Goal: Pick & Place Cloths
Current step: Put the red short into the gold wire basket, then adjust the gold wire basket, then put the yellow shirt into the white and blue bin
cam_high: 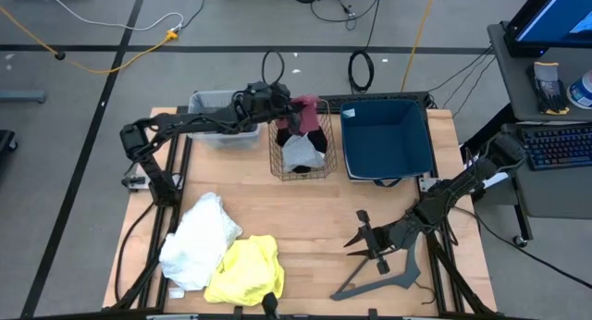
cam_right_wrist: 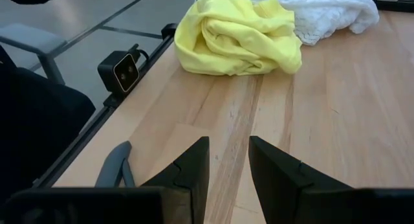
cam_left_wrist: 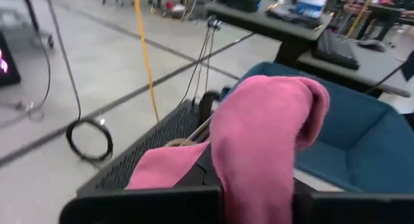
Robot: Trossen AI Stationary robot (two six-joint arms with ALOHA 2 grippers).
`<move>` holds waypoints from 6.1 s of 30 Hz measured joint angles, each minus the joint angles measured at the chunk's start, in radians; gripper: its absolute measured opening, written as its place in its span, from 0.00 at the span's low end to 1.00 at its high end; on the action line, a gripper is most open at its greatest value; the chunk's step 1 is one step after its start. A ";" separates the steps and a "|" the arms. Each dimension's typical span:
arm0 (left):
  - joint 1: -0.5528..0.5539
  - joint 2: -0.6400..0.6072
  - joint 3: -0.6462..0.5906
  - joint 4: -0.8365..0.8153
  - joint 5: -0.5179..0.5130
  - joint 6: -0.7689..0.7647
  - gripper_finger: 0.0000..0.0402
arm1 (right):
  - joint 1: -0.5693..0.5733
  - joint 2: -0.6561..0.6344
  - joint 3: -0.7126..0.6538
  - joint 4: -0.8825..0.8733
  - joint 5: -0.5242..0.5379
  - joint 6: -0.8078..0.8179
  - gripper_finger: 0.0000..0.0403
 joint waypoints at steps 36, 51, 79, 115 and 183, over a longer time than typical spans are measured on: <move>-0.043 0.165 0.000 -0.118 0.052 -0.165 0.38 | 0.000 0.000 0.001 0.007 0.000 0.000 0.25; -0.088 -0.085 0.000 -0.328 0.060 -0.097 0.66 | 0.000 0.000 0.001 0.054 0.000 -0.008 0.25; -0.047 0.161 0.000 -0.269 0.005 -0.084 0.43 | 0.000 0.000 0.001 0.059 0.000 -0.007 0.25; -0.528 -0.024 0.000 -0.393 -0.133 0.153 0.43 | 0.000 0.000 0.001 0.060 0.000 0.000 0.25; -0.963 -0.226 0.000 -1.000 -0.050 -0.717 0.43 | 0.000 0.000 0.001 0.090 -0.001 -0.008 0.25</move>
